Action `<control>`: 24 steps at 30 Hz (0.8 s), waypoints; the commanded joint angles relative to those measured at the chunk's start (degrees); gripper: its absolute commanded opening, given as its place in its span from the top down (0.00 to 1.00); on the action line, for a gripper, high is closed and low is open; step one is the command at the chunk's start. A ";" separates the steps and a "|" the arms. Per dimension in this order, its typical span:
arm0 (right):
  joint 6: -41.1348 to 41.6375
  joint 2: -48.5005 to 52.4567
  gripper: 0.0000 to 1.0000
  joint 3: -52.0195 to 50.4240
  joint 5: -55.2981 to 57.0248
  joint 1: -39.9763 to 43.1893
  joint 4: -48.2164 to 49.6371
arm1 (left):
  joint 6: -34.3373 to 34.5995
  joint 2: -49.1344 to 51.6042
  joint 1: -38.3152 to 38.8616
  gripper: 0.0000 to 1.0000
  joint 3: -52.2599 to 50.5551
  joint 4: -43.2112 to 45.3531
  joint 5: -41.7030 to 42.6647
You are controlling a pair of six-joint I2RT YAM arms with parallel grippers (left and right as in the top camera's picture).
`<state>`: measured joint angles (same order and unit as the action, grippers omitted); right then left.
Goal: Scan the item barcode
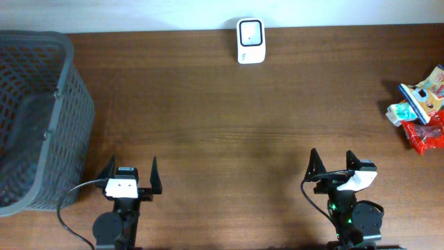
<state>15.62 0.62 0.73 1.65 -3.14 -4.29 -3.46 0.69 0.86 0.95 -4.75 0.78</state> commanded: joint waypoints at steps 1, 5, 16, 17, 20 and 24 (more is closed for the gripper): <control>-0.39 -0.42 0.01 -0.42 0.48 0.15 -0.24 | -0.68 -0.37 0.22 0.01 -0.44 -0.15 -1.01; -0.39 -0.44 0.01 -0.42 0.48 0.15 -0.24 | 4.37 -0.37 0.20 0.01 -0.44 -0.09 -2.38; -0.39 -0.42 0.01 -0.42 0.48 0.15 -0.22 | 3.82 -0.37 0.20 0.01 -0.44 -0.04 -3.10; -0.39 -0.42 0.01 -0.42 0.48 0.15 -0.24 | 3.82 -0.37 0.20 0.01 -0.44 -0.04 -3.13; -0.39 -0.42 0.01 -0.42 0.48 0.15 -0.24 | 3.85 -0.37 0.20 0.01 -0.44 -0.02 -2.95; -0.39 -0.44 0.01 -0.42 0.48 0.15 -0.24 | 3.85 -0.35 0.20 0.01 -0.44 0.02 -2.95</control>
<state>15.62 0.62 0.73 1.65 -3.14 -4.29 1.32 0.69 0.86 0.95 -4.80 -1.98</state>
